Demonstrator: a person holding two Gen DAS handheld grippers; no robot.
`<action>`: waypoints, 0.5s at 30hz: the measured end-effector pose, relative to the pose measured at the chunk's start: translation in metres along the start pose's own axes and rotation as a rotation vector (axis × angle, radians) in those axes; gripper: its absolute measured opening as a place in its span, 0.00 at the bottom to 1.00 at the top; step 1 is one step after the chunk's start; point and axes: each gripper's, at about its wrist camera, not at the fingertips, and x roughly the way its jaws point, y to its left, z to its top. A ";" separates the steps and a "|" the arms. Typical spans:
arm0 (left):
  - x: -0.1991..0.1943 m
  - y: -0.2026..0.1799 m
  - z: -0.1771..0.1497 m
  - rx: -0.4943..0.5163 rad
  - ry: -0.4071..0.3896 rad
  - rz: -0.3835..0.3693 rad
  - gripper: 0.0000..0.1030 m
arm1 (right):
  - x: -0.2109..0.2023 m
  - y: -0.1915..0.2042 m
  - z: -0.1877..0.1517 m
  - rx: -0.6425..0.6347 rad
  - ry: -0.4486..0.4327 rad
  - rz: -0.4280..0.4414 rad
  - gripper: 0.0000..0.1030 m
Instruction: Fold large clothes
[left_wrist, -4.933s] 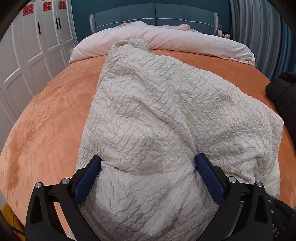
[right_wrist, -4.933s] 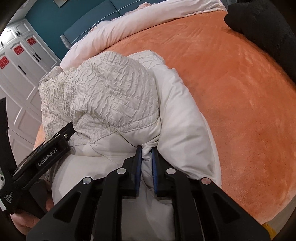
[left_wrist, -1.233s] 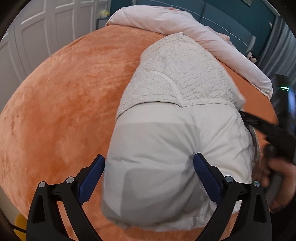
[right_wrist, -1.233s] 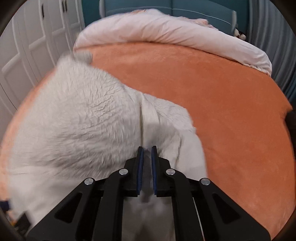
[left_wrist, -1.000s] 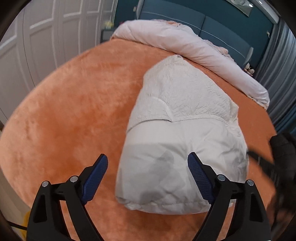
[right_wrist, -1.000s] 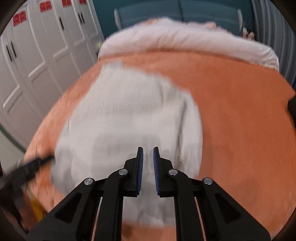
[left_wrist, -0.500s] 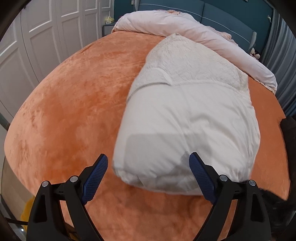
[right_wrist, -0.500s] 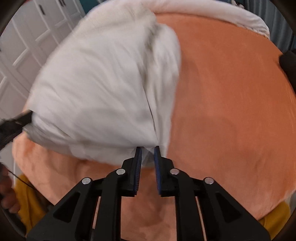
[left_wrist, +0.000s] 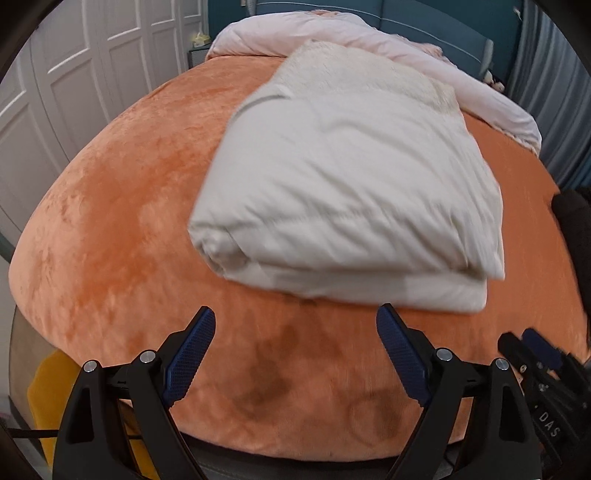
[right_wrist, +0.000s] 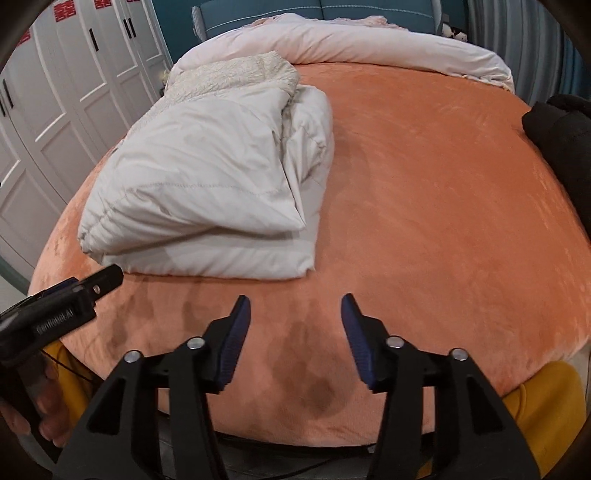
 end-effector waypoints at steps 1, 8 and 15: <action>0.000 -0.003 -0.005 0.006 -0.003 0.001 0.84 | -0.001 0.001 -0.005 -0.006 -0.003 -0.007 0.53; 0.014 -0.007 -0.031 0.016 0.004 0.007 0.84 | 0.004 0.005 -0.036 -0.048 0.007 -0.036 0.58; 0.032 -0.002 -0.055 0.018 0.023 0.028 0.84 | 0.020 0.006 -0.051 -0.054 0.018 -0.060 0.63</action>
